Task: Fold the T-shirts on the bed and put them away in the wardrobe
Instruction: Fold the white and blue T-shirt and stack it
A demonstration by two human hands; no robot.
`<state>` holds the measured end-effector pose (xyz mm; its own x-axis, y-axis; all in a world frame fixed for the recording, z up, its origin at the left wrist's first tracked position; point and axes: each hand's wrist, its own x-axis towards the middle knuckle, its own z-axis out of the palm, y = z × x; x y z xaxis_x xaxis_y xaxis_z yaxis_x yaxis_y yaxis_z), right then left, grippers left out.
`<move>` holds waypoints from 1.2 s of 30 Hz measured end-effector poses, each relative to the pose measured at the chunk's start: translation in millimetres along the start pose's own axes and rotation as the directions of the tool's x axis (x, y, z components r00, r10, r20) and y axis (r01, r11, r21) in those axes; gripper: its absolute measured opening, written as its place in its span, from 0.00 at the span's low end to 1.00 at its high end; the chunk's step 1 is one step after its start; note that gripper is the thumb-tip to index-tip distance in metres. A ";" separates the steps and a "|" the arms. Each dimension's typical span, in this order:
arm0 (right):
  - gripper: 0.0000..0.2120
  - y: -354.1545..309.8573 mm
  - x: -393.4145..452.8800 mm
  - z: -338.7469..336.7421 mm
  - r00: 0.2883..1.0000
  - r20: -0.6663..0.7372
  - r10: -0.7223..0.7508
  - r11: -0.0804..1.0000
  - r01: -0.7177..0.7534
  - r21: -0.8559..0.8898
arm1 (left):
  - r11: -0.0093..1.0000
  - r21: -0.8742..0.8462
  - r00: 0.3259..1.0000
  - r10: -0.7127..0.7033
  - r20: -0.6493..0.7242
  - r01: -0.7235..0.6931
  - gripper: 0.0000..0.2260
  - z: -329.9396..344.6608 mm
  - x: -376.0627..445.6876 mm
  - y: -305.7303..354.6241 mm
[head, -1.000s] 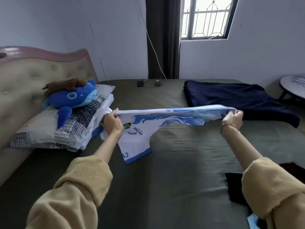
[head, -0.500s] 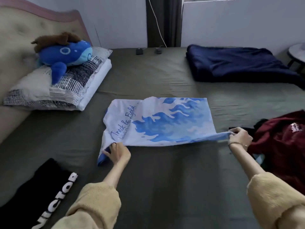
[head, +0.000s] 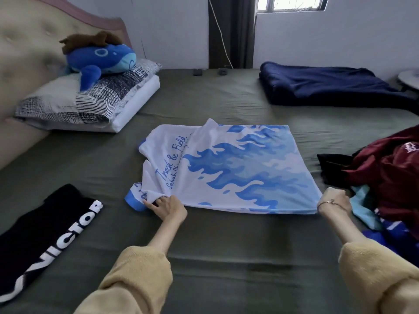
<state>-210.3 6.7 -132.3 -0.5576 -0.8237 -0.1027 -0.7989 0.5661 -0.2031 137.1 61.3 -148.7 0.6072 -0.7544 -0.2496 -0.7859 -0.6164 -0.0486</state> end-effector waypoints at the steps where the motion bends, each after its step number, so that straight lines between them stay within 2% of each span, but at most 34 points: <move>1: 0.15 2.3 -2.1 0.9 1.000 0.007 -0.006 1.000 0.007 -0.029 | 1.000 0.002 1.000 -0.003 -0.008 0.003 0.16 0.9 -2.0 -1.5; 11: 0.17 51.8 -41.4 -0.5 0.991 0.045 -0.127 0.977 0.133 -0.169 | 0.993 -0.104 0.998 -0.055 0.027 0.057 0.16 20.4 -51.1 -19.6; 19: 0.19 87.9 -61.8 0.7 0.986 0.068 -0.149 0.963 0.160 -0.217 | 1.000 -0.002 1.000 -0.008 0.024 0.009 0.16 34.7 -84.1 -25.6; 27: 0.19 104.9 -72.2 -3.0 0.986 0.095 -0.138 0.939 0.161 -0.305 | 0.984 0.178 0.998 0.020 0.066 -0.032 0.18 34.7 -105.5 -22.0; 32: 0.17 103.6 -84.2 -5.2 0.989 0.101 -0.107 0.920 0.137 -0.367 | 0.941 0.337 0.999 0.038 0.014 -0.040 0.15 34.0 -112.6 -23.2; 34: 0.17 101.3 -86.3 -1.9 0.990 0.091 -0.112 0.926 0.137 -0.351 | 0.944 0.328 1.000 0.026 -0.007 -0.022 0.15 34.4 -113.3 -23.4; 36: 0.17 96.2 -87.6 4.8 0.987 0.083 -0.140 0.938 0.159 -0.307 | 0.976 0.219 0.999 0.021 -0.024 -0.015 0.16 35.3 -110.0 -22.2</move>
<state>-237.2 133.2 -147.6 -0.4194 -0.8947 -0.1535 -0.9076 0.4096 0.0921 83.7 166.0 -154.3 0.5930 -0.7724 -0.2275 -0.8018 -0.5405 -0.2549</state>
